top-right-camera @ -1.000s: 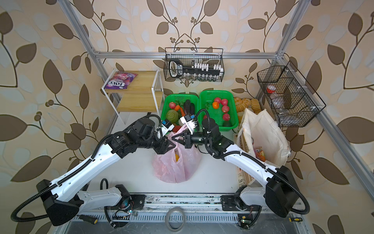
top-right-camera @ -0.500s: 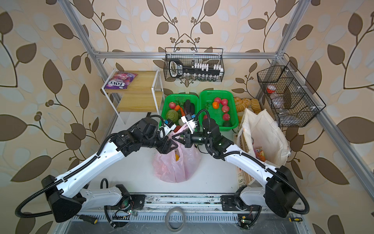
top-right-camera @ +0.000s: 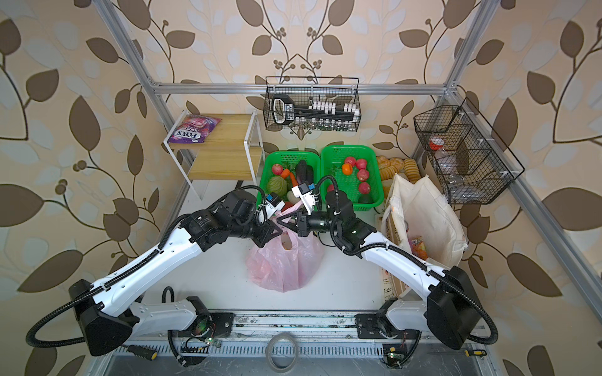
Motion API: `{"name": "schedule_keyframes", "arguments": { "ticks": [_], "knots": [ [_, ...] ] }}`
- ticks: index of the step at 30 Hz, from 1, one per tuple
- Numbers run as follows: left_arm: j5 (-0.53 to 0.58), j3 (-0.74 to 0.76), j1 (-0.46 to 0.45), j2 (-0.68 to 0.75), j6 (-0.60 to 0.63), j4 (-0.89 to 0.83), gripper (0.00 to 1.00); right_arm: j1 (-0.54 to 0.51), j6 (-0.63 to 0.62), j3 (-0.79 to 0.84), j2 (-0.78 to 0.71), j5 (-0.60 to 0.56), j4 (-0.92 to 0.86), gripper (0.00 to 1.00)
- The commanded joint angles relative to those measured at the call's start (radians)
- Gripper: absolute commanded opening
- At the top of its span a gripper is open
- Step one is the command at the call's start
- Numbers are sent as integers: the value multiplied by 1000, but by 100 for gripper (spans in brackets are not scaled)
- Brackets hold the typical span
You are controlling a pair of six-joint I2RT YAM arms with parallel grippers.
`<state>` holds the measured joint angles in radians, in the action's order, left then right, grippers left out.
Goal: Place the mixed food into the grocery bags and tie them
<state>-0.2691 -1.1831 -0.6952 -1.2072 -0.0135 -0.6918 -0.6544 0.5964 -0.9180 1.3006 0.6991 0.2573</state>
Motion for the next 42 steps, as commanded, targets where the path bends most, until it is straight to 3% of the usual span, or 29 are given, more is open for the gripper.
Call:
{"name": "schedule_keyframes", "arguments": {
  "ticks": [1, 3, 5, 9, 17, 24, 26, 28, 30, 34, 42],
  "knots": [
    [29, 17, -6, 51, 26, -15, 9, 10, -27, 16, -7, 20, 3, 24],
    [47, 22, -6, 63, 31, -12, 7, 21, -53, 20, -12, 48, -15, 41],
    [54, 23, -6, 66, 40, -11, 3, 30, -107, 21, -26, 51, -67, 51],
    [52, 22, -6, 74, 53, 5, 0, 35, -283, 28, -67, 0, -195, 61],
    [32, 58, -6, 125, 85, 79, 0, 41, -565, 85, -112, -140, -248, 67],
    [-12, 73, -6, 140, 121, 103, 0, 43, -631, 97, -44, -135, -133, 67],
    [-7, 68, -6, 138, 122, 99, 0, 44, -633, 92, -26, -90, -112, 61],
    [5, 69, -6, 138, 122, 102, 0, 44, -619, 83, -10, -27, -101, 47],
    [39, 66, -6, 139, 111, 105, 0, 44, -581, 85, -12, -10, -94, 25],
    [164, 62, -6, 154, 68, 113, 0, 44, -534, 128, -60, -39, -114, 0],
    [195, 85, -6, 203, 45, 210, 0, -17, -397, 147, -136, 14, -193, 0]
  ]
}}
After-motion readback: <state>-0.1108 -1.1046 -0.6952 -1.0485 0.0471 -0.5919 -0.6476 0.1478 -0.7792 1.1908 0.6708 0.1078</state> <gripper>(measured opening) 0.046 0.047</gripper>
